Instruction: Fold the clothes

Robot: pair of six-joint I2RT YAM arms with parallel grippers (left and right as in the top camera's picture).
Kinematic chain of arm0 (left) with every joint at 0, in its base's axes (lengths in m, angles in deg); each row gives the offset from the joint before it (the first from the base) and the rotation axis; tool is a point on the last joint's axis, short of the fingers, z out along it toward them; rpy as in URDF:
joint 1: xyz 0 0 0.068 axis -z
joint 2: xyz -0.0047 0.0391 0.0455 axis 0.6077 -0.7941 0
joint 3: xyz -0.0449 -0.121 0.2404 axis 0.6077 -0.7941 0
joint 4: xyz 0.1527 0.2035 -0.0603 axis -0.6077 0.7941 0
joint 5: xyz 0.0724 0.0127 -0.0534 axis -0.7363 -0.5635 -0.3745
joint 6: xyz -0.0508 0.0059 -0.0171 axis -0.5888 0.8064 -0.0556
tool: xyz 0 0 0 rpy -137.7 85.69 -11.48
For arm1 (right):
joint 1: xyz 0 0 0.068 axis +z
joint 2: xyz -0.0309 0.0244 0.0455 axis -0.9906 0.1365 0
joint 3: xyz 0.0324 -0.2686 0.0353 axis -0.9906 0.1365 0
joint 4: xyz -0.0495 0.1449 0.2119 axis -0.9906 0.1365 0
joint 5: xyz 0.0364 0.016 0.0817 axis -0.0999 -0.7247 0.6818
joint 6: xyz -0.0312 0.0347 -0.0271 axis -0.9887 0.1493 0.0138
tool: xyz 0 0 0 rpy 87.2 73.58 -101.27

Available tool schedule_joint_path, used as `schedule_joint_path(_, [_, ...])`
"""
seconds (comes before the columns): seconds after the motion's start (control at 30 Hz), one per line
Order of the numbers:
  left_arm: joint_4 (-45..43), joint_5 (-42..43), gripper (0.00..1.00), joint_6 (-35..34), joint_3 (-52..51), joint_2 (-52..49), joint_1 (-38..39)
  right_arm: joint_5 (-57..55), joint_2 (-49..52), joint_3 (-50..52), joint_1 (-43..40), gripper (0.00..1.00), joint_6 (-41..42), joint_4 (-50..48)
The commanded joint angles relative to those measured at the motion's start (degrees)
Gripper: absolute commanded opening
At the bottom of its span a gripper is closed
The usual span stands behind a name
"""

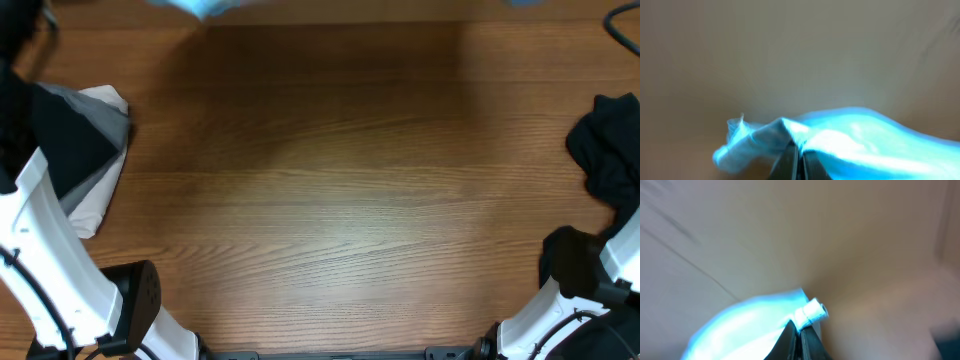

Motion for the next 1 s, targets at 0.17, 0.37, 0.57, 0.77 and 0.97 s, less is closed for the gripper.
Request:
schedule_joint_path(0.17, [26.8,2.7,0.04,9.0,-14.3,-16.3,7.2,-7.8,3.9,22.7,-0.1,0.04,-4.0,9.2])
schedule_joint_path(0.37, [27.7,2.6,0.04,10.7,-35.0,-21.6,10.4,-7.9,3.9,43.1,-0.1,0.04,-6.0,9.1])
schedule_joint_path(0.57, [25.3,0.7,0.04,11.1,-52.5,-20.5,11.8,-9.1,3.9,56.5,-0.7,0.04,-6.2,9.3])
schedule_joint_path(0.77, [15.3,-0.4,0.04,8.6,-72.5,-10.1,11.4,-10.9,3.9,65.5,-3.6,0.04,-3.9,9.0])
schedule_joint_path(0.97, [5.0,-7.5,0.04,-1.6,-90.0,8.9,7.4,-10.8,2.2,69.0,-7.1,0.04,-1.0,8.4])
